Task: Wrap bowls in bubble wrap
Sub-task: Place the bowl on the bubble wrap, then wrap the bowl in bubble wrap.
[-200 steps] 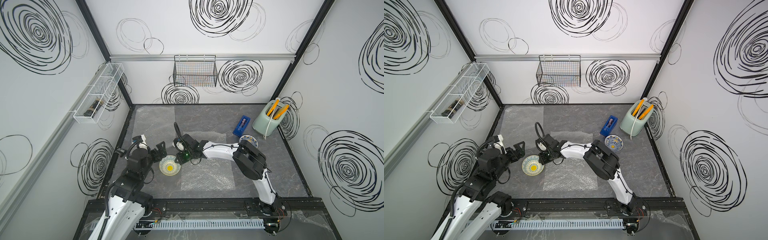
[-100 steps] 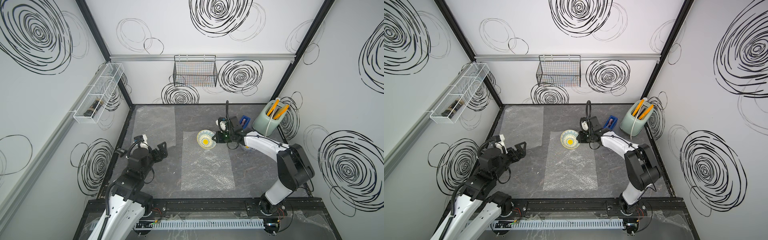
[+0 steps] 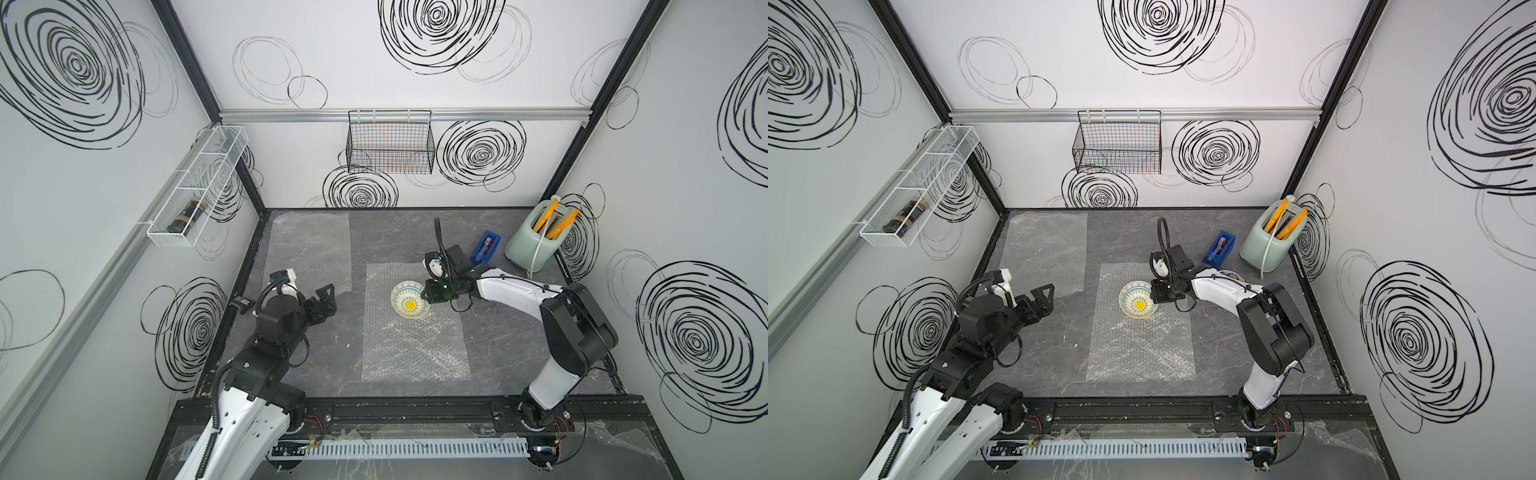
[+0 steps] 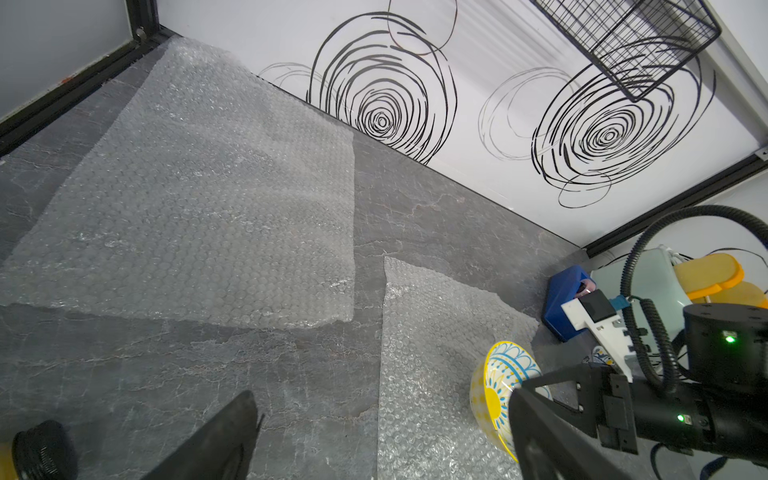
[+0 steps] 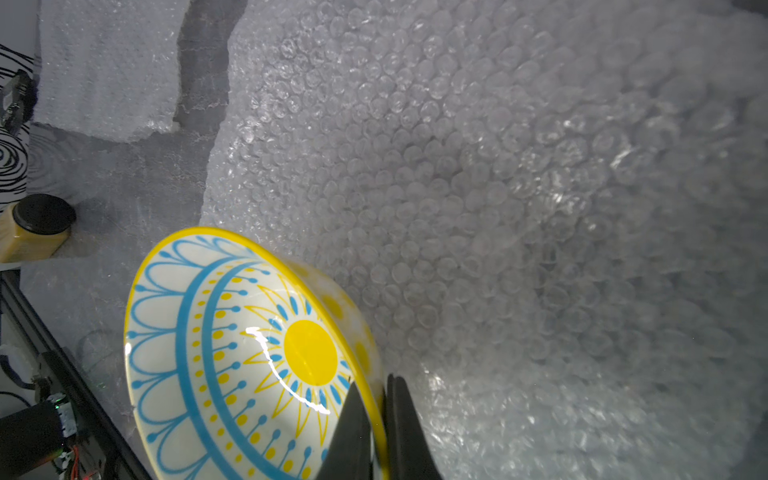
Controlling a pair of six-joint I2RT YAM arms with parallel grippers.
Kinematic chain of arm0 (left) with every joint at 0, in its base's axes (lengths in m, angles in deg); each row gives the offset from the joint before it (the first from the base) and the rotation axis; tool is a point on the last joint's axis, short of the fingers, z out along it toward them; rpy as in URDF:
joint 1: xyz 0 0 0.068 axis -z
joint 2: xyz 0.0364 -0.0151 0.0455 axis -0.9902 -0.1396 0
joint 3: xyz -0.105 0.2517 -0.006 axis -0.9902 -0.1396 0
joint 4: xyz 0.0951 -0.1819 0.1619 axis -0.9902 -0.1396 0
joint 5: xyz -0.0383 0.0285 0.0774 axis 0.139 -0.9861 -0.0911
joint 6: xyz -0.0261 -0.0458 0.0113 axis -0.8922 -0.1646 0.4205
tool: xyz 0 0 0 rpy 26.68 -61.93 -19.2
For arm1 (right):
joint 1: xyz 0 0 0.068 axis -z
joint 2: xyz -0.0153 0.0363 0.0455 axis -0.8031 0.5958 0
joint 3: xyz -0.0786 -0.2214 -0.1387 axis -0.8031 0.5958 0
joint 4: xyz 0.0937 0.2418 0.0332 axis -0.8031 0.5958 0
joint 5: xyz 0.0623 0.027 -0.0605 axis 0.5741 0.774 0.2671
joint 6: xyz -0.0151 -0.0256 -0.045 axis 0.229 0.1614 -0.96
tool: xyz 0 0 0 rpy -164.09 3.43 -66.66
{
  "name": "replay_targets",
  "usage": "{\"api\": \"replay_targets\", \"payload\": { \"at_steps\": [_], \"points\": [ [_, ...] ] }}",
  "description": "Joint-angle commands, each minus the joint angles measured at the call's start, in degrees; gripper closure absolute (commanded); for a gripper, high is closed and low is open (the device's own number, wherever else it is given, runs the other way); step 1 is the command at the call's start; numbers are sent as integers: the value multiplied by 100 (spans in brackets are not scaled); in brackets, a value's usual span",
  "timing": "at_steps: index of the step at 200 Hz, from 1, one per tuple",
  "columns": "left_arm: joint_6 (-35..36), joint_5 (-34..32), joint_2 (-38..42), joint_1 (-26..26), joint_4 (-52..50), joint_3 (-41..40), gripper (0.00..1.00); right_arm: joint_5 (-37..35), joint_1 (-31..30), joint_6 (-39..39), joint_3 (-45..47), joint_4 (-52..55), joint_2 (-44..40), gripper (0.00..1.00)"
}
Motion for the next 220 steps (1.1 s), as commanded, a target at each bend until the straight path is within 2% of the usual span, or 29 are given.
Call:
{"api": "replay_targets", "payload": {
  "at_steps": [1,37,61,95,117,141,161,193,220],
  "points": [
    [-45,45,-17,47,208,17,3,-160,-27,-59,-38,86,32,100],
    [-47,48,-30,68,219,8,3,-102,-27,-69,54,0,160,95],
    [-64,83,-93,70,282,-1,3,-96,-28,-100,21,42,185,86],
    [-279,478,-430,73,789,-76,4,-120,-27,-99,-35,117,-130,54],
    [-443,851,-923,84,1488,-114,4,-219,20,-67,24,92,-602,42],
    [-556,1053,-1935,104,2401,-25,3,-159,243,29,293,-96,-1206,39],
    [-440,1141,-3285,141,2867,397,0,-22,417,72,639,-298,-1700,39],
    [-253,1433,-5220,200,3393,1286,7,51,639,71,1093,-335,-2290,39],
    [-130,1339,-6463,192,3591,1974,10,178,833,71,1434,-339,-2593,39]
  ]
}}
